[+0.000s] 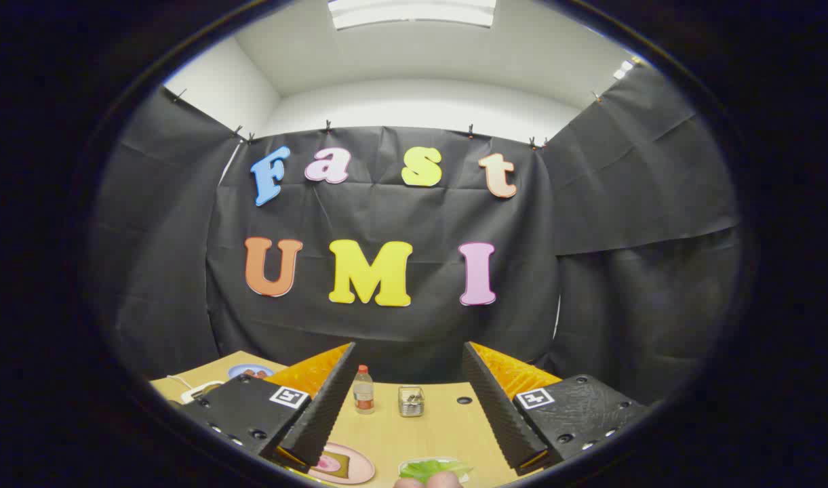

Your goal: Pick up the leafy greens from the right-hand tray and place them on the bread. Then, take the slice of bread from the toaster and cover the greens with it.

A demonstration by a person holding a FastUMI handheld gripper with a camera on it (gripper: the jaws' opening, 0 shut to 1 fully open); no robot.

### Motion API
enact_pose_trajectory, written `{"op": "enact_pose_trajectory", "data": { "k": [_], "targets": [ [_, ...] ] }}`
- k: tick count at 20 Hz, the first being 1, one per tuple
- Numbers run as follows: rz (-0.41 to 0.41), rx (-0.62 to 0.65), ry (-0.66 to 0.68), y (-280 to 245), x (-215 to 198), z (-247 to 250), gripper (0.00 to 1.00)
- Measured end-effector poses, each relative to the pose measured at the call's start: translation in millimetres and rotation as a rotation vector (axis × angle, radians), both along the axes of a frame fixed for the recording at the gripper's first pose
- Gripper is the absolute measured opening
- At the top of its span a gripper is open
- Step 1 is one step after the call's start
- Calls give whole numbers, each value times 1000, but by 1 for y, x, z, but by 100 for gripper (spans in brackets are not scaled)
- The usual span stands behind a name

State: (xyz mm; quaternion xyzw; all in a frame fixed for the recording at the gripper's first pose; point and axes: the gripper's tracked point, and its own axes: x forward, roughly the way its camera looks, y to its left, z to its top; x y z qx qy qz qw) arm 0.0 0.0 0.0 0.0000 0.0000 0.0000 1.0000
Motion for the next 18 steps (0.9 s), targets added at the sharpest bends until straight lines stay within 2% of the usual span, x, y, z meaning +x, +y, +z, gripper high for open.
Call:
{"op": "enact_pose_trajectory", "data": {
  "k": [18],
  "targets": [
    [-20,17,-9,-51,-3,1,95]
  ]
}}
